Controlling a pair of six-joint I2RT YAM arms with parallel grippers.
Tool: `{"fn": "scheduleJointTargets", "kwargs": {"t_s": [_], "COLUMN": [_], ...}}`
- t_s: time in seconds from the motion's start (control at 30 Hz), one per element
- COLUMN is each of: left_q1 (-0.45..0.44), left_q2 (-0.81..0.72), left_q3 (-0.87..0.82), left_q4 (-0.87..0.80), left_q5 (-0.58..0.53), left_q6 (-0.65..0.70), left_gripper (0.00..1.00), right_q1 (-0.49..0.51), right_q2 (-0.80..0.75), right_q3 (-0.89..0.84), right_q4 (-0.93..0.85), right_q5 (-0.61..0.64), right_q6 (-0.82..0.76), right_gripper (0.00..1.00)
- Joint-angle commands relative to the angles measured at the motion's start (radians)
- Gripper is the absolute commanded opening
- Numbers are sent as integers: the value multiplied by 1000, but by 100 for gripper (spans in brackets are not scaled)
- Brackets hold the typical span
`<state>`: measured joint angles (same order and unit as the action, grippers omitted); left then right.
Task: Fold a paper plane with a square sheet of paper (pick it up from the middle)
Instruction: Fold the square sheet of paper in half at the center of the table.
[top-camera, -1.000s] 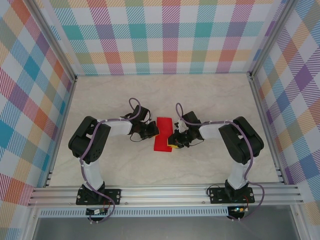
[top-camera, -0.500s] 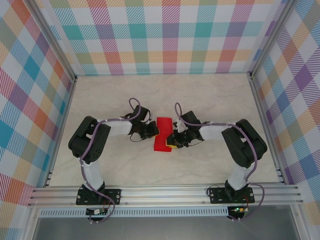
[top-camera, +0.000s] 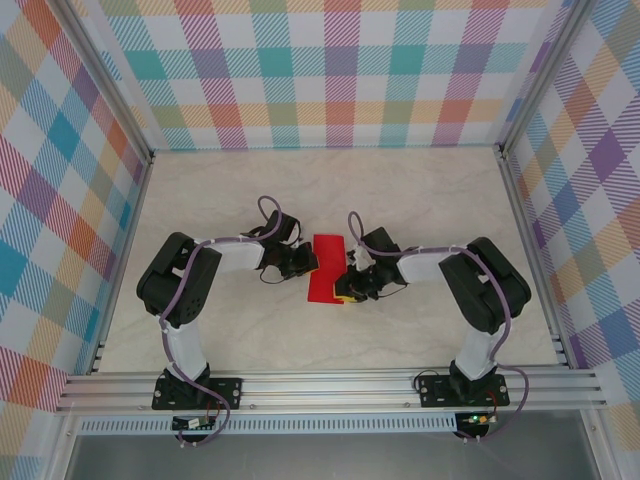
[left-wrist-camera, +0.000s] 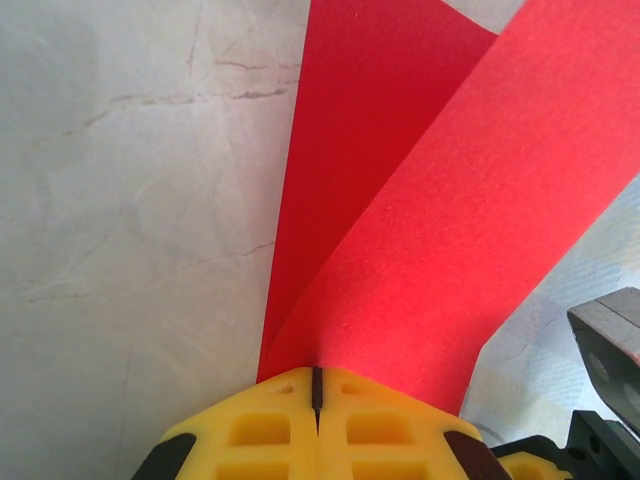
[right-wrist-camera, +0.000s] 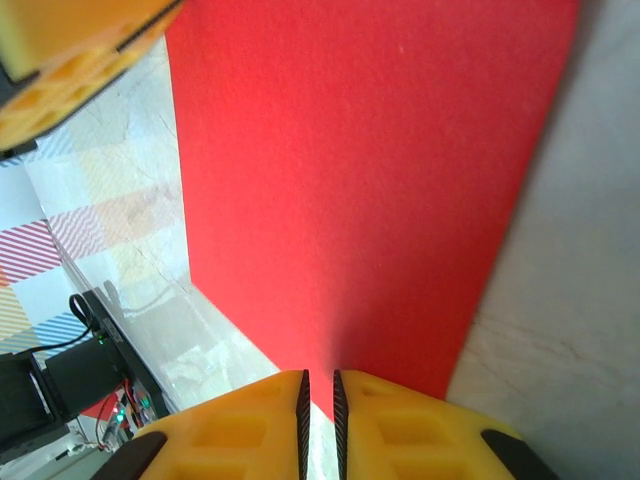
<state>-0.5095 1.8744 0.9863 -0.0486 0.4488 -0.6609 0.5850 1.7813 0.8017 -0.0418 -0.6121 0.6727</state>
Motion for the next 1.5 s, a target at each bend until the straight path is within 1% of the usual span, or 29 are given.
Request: {"fn": "scheduleJointTargets", "kwargs": {"t_s": [0.0,0.17,0.33,0.4,0.57,0.7,0.9,1.03,1.17,1.37,1.47], "left_q1": [-14,-15,-15,-15,-15,-15,-15,-15,-15,-15,-15], "left_q2": [58,58,56,57,58,57,57,58,61,61,65], "left_q3": [-45,-44,-47,-48,-47,-45,-44,-43,-41,-40,-40], "left_q4": [-120,-120,-120,-119,-120,-128,-131,-132,-135,-138,-141], "left_q5": [-62,-59,-60,-61,-60,-58,-56,-55,-53,-58,-59], "left_q6": [18,19,22,21,24,31,33,34,35,41,44], "left_gripper": [0,0,0,0,0,0,0,0,0,0,0], "right_q1": [9,17,52,58,59,44,-43,-74,-94,-105,-108], "right_q2": [-53,-22,22,26,-10,-46,-102,-49,41,102,127], "right_q3": [-35,-49,-10,-8,-42,-32,68,158,219,225,220], "right_q4": [15,18,-112,-133,-107,-99,-44,-52,-54,-46,-65], "right_q5": [-4,-1,110,136,138,102,21,30,36,49,84], "right_q6": [-5,-10,-60,-66,-55,-60,-23,-37,-38,-47,-62], "right_gripper": [17,17,17,16,16,16,16,16,15,15,15]}}
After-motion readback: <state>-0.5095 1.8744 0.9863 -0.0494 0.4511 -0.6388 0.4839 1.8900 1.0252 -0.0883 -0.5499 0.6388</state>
